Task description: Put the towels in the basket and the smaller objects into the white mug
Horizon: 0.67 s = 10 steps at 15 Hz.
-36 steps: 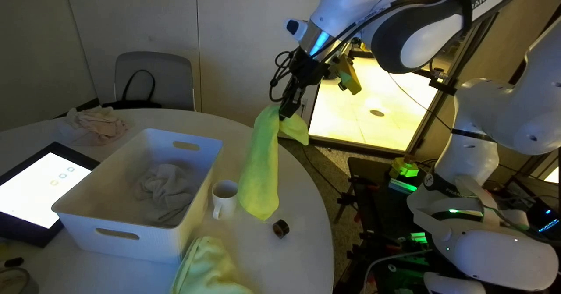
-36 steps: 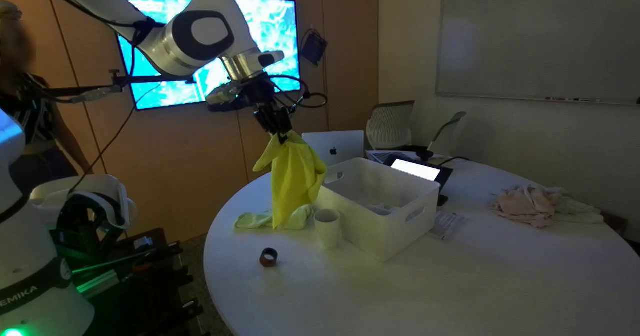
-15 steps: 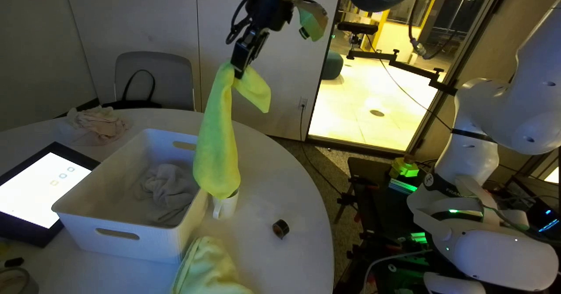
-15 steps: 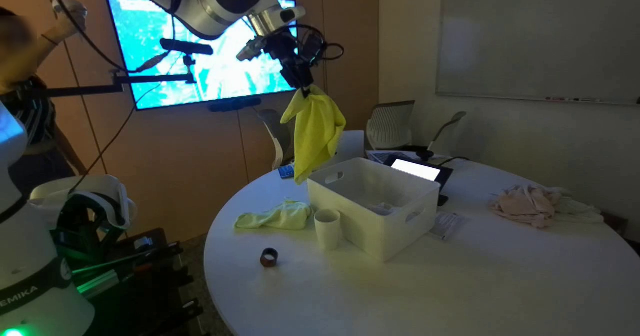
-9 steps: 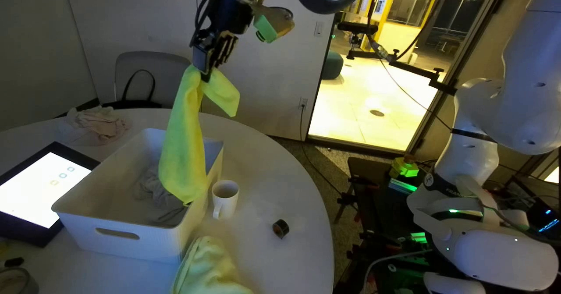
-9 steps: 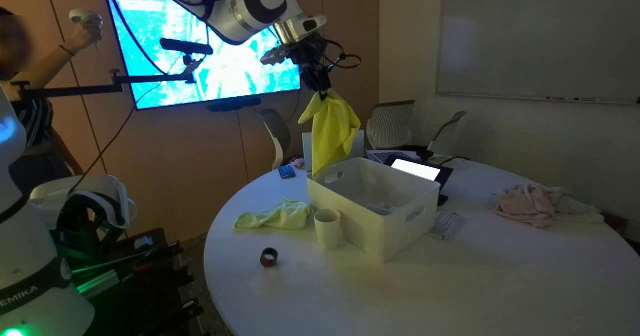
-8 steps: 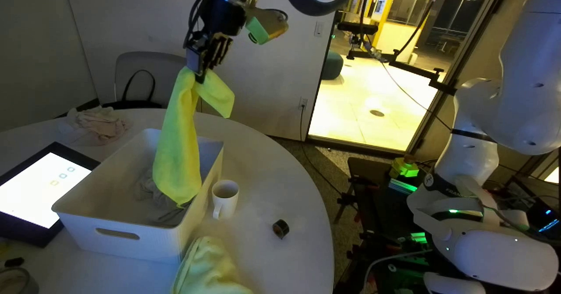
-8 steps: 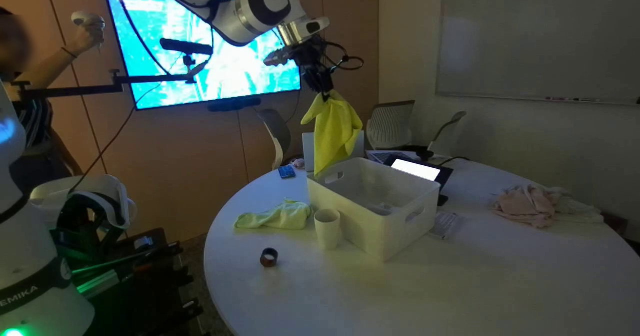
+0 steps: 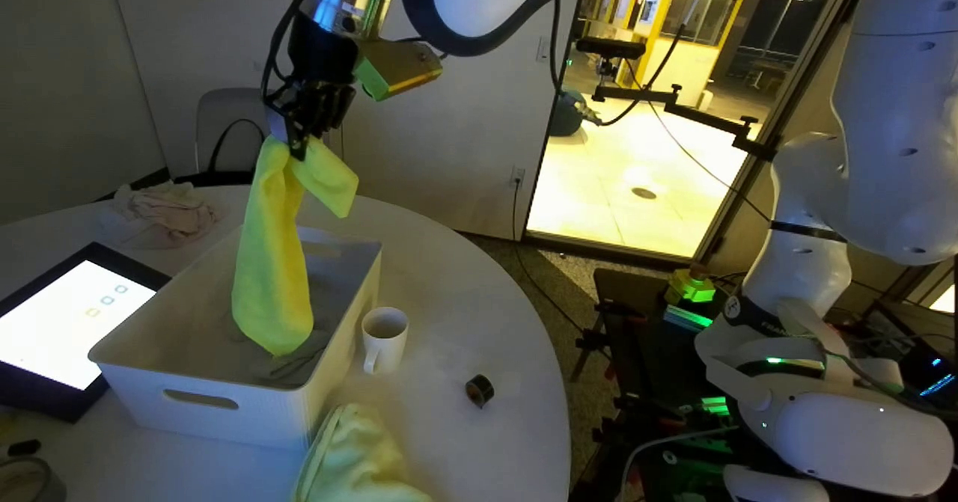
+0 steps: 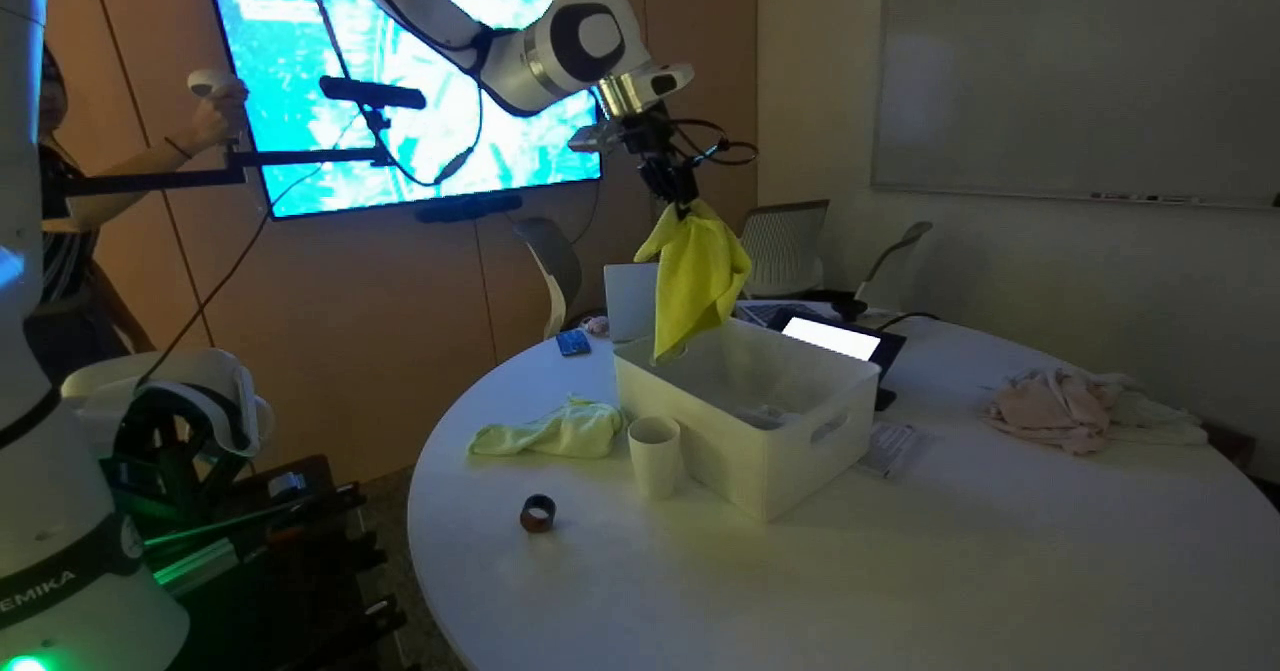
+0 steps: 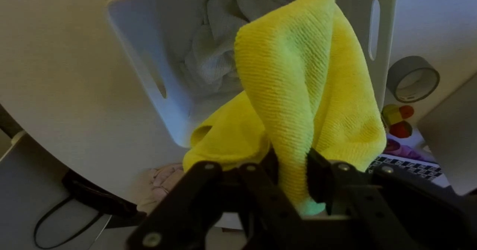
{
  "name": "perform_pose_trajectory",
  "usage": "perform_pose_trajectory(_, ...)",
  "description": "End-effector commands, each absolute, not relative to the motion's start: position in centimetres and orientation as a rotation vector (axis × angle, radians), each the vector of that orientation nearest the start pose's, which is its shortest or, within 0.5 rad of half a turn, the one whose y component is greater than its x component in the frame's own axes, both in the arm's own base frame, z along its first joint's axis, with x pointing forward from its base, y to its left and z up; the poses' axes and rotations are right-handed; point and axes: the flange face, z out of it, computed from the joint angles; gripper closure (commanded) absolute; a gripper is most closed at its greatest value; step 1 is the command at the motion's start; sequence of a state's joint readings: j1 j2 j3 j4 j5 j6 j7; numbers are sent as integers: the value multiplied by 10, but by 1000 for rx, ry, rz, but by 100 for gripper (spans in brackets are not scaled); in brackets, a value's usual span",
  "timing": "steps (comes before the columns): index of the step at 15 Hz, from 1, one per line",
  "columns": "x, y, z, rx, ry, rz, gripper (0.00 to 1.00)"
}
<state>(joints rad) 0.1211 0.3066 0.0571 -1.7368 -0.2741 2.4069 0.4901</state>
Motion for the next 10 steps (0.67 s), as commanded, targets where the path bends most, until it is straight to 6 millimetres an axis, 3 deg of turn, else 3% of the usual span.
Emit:
perform_pose_trajectory(1,701,125,423,-3148,252,-652,97)
perform_pose_trajectory(7,739,133,374,-3184,249,-580,97)
perform_pose_trajectory(8,744,133,366,-3190,251,-567,91)
perform_pose_trajectory(9,747,133,359,-3197,251,-553,63)
perform_pose_trajectory(10,749,131,356,-3204,251,-543,61)
